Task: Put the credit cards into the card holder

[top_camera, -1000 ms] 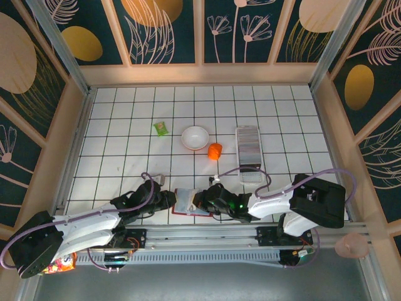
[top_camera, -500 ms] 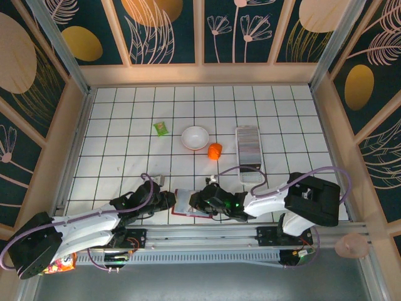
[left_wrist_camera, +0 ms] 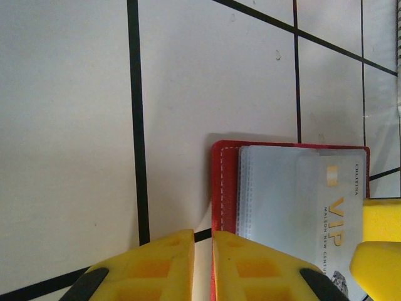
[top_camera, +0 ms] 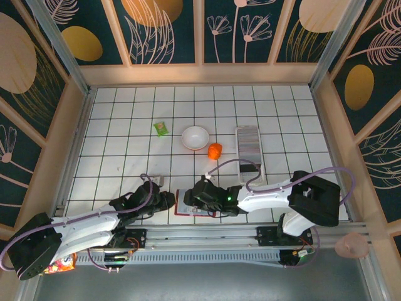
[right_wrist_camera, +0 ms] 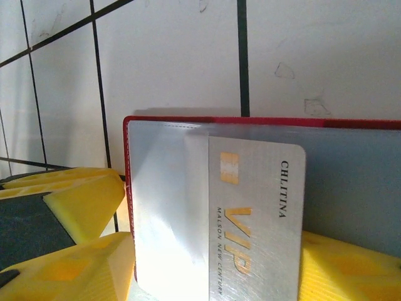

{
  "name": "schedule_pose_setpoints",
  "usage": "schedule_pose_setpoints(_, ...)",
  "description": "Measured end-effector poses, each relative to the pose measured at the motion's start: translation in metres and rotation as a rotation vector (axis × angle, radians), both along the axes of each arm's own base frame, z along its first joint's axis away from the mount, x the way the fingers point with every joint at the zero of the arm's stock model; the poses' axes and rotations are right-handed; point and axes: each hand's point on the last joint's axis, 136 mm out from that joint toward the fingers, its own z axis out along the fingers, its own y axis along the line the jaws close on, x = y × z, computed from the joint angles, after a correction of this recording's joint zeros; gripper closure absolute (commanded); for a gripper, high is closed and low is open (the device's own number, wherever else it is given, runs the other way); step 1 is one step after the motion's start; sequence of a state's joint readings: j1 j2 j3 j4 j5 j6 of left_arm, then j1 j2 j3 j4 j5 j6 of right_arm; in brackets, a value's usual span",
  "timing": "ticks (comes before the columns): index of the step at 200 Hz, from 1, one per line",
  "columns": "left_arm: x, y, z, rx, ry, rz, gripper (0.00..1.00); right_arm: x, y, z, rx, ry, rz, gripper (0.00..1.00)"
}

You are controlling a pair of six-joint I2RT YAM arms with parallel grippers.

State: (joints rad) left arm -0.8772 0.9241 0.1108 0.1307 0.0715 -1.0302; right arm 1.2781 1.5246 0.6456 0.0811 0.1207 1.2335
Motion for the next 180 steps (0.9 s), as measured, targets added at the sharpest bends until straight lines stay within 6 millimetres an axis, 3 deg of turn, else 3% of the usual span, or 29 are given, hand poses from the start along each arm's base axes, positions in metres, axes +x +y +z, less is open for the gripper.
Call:
schedule_pose_setpoints(48, 0.000, 0.000, -0.001, 0.001, 0.004, 0.002, 0.86, -0.001, -0.006, -0.006, -0.046, -0.008, 0.012, 0.56)
schedule_pose_setpoints(109, 0.000, 0.000, -0.001, -0.011, 0.000, 0.003, 0.87, 0.000, 0.019, -0.003, -0.088, -0.034, 0.070, 0.50)
schedule_pose_setpoints(150, 0.000, -0.001, -0.001, -0.013, 0.001, 0.005, 0.87, 0.001, 0.018, 0.000, -0.156, -0.064, 0.084, 0.44)
schedule_pose_setpoints(180, 0.000, -0.001, -0.001, -0.015, 0.001, 0.005, 0.87, 0.000, 0.007, -0.001, -0.197, -0.066, 0.075, 0.54)
